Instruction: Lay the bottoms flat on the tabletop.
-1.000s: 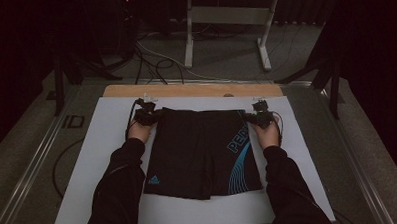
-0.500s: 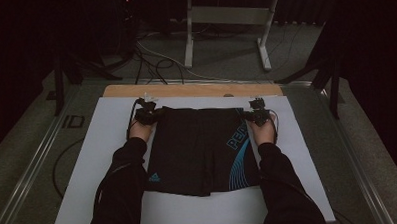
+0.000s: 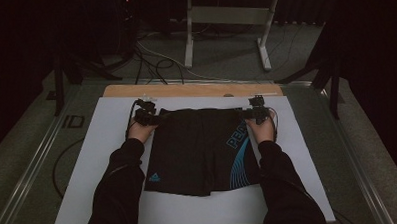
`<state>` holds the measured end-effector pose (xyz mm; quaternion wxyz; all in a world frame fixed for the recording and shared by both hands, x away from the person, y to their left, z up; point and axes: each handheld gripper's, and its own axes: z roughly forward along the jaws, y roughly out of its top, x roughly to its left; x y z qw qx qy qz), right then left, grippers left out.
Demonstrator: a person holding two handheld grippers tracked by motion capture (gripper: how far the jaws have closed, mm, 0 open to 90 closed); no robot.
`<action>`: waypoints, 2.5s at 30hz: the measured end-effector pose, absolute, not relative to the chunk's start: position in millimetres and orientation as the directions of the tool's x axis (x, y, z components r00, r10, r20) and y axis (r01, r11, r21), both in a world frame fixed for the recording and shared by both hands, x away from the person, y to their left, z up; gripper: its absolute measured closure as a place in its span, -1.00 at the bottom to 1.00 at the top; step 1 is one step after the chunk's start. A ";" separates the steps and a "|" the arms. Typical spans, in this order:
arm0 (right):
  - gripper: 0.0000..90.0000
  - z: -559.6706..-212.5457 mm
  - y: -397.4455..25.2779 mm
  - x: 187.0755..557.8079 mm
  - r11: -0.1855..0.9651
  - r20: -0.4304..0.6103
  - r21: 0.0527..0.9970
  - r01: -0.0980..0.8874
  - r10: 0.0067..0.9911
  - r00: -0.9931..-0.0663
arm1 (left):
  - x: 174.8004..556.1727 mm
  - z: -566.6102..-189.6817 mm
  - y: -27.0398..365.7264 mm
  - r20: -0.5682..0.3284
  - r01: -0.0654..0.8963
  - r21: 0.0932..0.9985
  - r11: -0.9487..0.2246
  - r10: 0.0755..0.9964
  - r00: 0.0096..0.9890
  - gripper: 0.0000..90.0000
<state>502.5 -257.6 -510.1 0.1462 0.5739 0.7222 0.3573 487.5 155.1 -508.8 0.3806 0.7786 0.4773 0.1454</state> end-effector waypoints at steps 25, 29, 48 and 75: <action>-0.80 -473.7 -231.7 460.8 0.315 0.170 0.754 0.576 0.753 -0.635 | 439.3 -466.0 174.9 -0.202 0.546 0.777 -0.314 0.696 0.689 -1.00; -0.80 -471.6 -228.6 453.1 0.328 0.165 0.767 0.552 0.730 -0.663 | 428.0 -462.4 179.3 -0.201 0.523 0.793 -0.313 0.675 0.710 -1.00; -0.79 -463.3 -228.3 398.4 0.343 0.117 0.829 0.443 0.666 -0.736 | 380.3 -454.1 191.2 -0.205 0.481 0.816 -0.320 0.618 0.759 -1.00; -0.74 -485.0 -245.8 327.0 0.357 0.100 0.852 0.383 0.607 -0.788 | 303.8 -478.6 202.6 -0.160 0.420 0.825 -0.379 0.556 0.816 -1.00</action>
